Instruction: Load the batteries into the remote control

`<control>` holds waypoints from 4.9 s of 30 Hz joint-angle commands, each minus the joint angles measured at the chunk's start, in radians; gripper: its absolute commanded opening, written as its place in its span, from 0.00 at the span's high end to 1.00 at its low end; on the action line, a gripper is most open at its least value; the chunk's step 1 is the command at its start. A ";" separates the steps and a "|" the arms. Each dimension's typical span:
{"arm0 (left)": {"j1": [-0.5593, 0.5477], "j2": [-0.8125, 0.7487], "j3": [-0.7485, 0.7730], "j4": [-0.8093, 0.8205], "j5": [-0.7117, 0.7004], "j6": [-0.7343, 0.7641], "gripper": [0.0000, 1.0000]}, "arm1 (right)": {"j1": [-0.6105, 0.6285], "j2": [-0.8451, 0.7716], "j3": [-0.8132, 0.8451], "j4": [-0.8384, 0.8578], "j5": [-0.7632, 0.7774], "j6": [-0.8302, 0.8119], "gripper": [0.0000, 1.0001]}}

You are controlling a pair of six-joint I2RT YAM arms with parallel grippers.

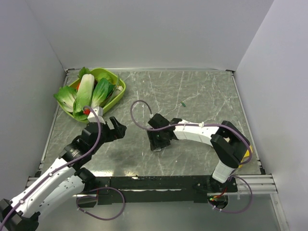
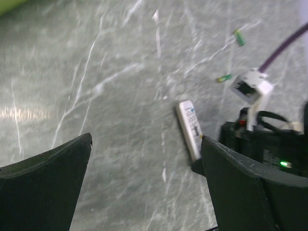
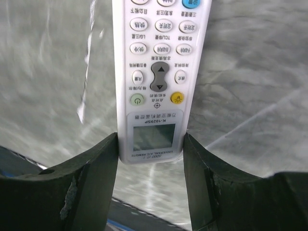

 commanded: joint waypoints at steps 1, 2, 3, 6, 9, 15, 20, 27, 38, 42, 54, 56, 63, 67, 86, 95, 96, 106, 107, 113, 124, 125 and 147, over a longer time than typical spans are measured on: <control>0.027 0.015 -0.060 0.095 0.061 -0.059 0.01 | -0.002 -0.054 -0.047 0.099 -0.159 -0.337 0.71; 0.032 0.021 -0.069 0.107 0.078 -0.062 0.01 | -0.003 -0.064 -0.063 0.119 -0.179 -0.354 0.71; 0.040 0.031 -0.079 0.120 0.113 -0.065 0.01 | -0.005 -0.099 -0.080 0.177 -0.243 -0.369 0.72; 0.060 0.051 -0.117 0.185 0.170 -0.076 0.01 | -0.023 -0.172 -0.130 0.278 -0.362 -0.385 0.75; 0.087 0.053 -0.149 0.267 0.242 -0.122 0.01 | -0.083 -0.222 -0.181 0.368 -0.444 -0.327 0.75; 0.126 0.085 -0.246 0.562 0.374 -0.308 0.00 | -0.150 -0.281 -0.344 0.795 -0.622 -0.059 0.76; 0.132 0.189 -0.281 0.803 0.508 -0.424 0.01 | -0.163 -0.275 -0.387 1.009 -0.653 0.054 0.76; 0.132 0.263 -0.309 0.986 0.549 -0.455 0.01 | -0.189 -0.273 -0.424 1.196 -0.657 0.195 0.75; 0.124 0.387 -0.246 1.123 0.639 -0.447 0.06 | -0.209 -0.201 -0.393 1.369 -0.725 0.292 0.74; 0.118 0.400 -0.217 1.137 0.654 -0.426 0.32 | -0.212 -0.186 -0.374 1.364 -0.739 0.287 0.73; 0.098 0.380 -0.065 0.806 0.537 -0.169 0.99 | -0.287 -0.250 -0.388 1.233 -0.789 0.240 0.18; 0.072 0.366 -0.002 0.651 0.434 -0.089 0.99 | -0.328 -0.307 -0.378 1.092 -0.795 0.192 0.09; -0.083 0.389 0.130 0.407 0.196 0.175 0.99 | -0.347 -0.465 -0.122 0.424 -0.546 -0.098 0.03; -0.153 0.412 0.186 0.344 0.122 0.250 0.99 | -0.348 -0.428 0.067 0.244 -0.472 -0.089 0.06; -0.292 0.484 0.294 0.325 0.062 0.427 0.99 | -0.296 -0.253 0.265 0.096 -0.490 0.045 0.28; -0.273 0.443 0.257 0.370 0.145 0.372 0.70 | -0.307 -0.267 0.241 0.128 -0.550 0.042 1.00; -0.237 0.420 0.234 0.376 0.174 0.360 0.63 | -0.322 -0.273 0.233 0.133 -0.561 0.034 1.00; 0.089 0.197 0.076 0.552 0.861 0.297 0.16 | -0.452 -0.413 0.155 0.272 -0.809 -0.165 1.00; 0.113 0.206 0.087 0.551 0.896 0.300 0.14 | -0.457 -0.417 0.153 0.297 -0.855 -0.196 1.00; 0.124 0.240 0.081 0.679 1.094 0.310 0.06 | -0.468 -0.442 0.127 0.465 -1.044 -0.230 1.00; 0.124 0.409 0.130 0.797 1.337 0.251 0.17 | -0.466 -0.442 0.092 0.668 -1.213 -0.182 1.00; 0.124 0.416 0.127 0.852 1.346 0.228 0.19 | -0.463 -0.442 0.081 0.683 -1.220 -0.175 1.00; 0.124 0.469 0.102 0.945 1.337 0.125 0.98 | -0.428 -0.410 0.086 0.746 -1.184 -0.161 1.00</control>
